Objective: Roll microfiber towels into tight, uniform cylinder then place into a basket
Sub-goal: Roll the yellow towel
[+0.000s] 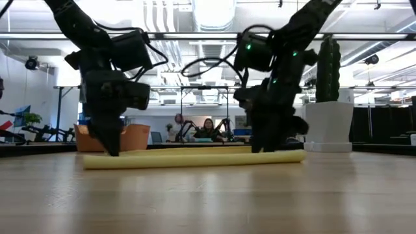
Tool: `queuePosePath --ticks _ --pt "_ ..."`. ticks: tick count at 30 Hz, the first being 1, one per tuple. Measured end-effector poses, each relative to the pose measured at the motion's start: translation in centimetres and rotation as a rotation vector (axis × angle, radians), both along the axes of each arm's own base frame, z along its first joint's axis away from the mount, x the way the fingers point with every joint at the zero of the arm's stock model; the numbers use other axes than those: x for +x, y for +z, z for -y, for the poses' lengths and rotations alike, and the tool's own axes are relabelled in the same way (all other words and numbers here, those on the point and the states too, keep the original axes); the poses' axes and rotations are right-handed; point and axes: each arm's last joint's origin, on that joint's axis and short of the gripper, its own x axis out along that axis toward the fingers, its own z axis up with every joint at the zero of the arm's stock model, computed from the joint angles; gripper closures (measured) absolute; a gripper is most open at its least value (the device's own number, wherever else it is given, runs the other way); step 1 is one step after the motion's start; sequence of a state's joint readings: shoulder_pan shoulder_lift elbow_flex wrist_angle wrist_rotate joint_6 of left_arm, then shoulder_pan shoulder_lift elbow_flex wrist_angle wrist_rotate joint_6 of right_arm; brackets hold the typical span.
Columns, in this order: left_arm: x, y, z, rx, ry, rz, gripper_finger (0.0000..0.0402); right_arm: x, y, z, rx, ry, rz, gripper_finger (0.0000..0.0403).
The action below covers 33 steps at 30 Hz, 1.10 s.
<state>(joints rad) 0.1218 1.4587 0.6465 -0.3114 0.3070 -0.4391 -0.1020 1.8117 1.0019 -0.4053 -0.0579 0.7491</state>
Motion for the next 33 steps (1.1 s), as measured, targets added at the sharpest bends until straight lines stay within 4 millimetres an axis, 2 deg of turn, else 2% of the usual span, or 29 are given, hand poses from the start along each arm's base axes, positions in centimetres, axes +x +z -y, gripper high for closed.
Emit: queuePosePath --ticks 9,12,15,17,20,27,30,33 --pt "-0.3 -0.1 1.5 -0.073 0.020 -0.064 0.0253 0.7 1.7 7.9 -0.171 0.032 0.064 0.0255" --pt "-0.1 0.1 2.0 -0.117 -0.016 -0.054 0.0253 1.0 3.2 9.5 -0.197 0.052 0.081 0.0255" --pt "0.0 0.4 2.1 -0.159 -0.038 -0.046 0.0253 1.5 5.9 9.8 -0.202 0.077 0.123 0.0255" --pt "-0.1 0.9 2.1 -0.156 -0.043 -0.021 0.0253 2.1 7.9 9.3 -0.186 0.144 0.178 0.0255" --pt "-0.2 1.9 1.6 -0.125 -0.057 0.036 0.0253 3.0 9.9 7.2 -0.177 0.275 0.203 0.0255" --pt "-2.9 3.0 -0.2 0.110 -0.049 -0.006 0.0253 4.6 11.6 0.6 -0.162 0.493 0.227 0.0255" --pt "-3.2 2.8 -1.2 0.104 0.035 0.018 0.0255 5.1 11.9 -2.0 -0.146 0.532 0.250 0.0255" --pt "-3.1 1.5 -1.7 0.059 0.121 -0.031 0.0264 5.6 12.1 -3.6 -0.116 0.507 0.300 0.0254"
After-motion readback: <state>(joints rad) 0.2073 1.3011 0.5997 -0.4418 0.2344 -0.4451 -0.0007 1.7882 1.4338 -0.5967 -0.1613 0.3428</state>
